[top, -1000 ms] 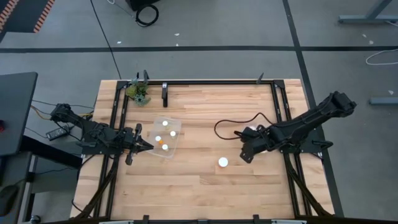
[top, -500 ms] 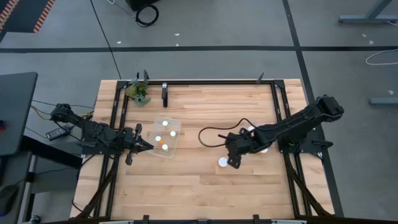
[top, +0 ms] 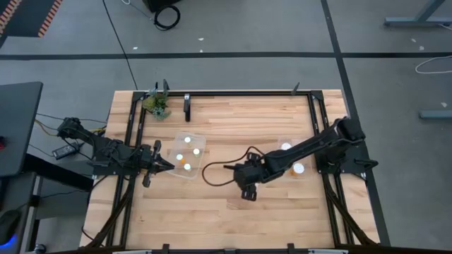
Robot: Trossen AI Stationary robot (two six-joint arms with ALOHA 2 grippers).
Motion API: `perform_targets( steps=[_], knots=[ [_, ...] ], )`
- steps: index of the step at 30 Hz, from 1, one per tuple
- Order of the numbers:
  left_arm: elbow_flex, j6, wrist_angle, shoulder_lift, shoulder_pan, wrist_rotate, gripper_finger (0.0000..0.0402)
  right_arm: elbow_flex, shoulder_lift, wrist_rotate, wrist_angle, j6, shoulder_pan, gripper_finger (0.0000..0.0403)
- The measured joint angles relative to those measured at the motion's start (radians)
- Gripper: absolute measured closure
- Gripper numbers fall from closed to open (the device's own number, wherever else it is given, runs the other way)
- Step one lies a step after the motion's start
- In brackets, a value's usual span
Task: Pick and place medicine bottles into bin by pill shape (circle, oval)
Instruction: Put the orange capsule bottle into the right transparent bin
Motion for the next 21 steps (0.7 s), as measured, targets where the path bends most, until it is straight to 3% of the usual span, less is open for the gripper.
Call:
perform_targets(
  steps=[7, 21],
  knots=[
    [0.000, 0.000, 0.000, 0.000, 0.000, 0.000, 0.0363, 0.018, 0.044, -0.016, -0.017, -0.051, 0.021, 0.0150],
    [0.000, 0.000, 0.000, 0.000, 0.000, 0.000, 0.0369, -0.034, 0.043, 0.055, -0.033, -0.002, 0.069, 0.0150]
  ],
)
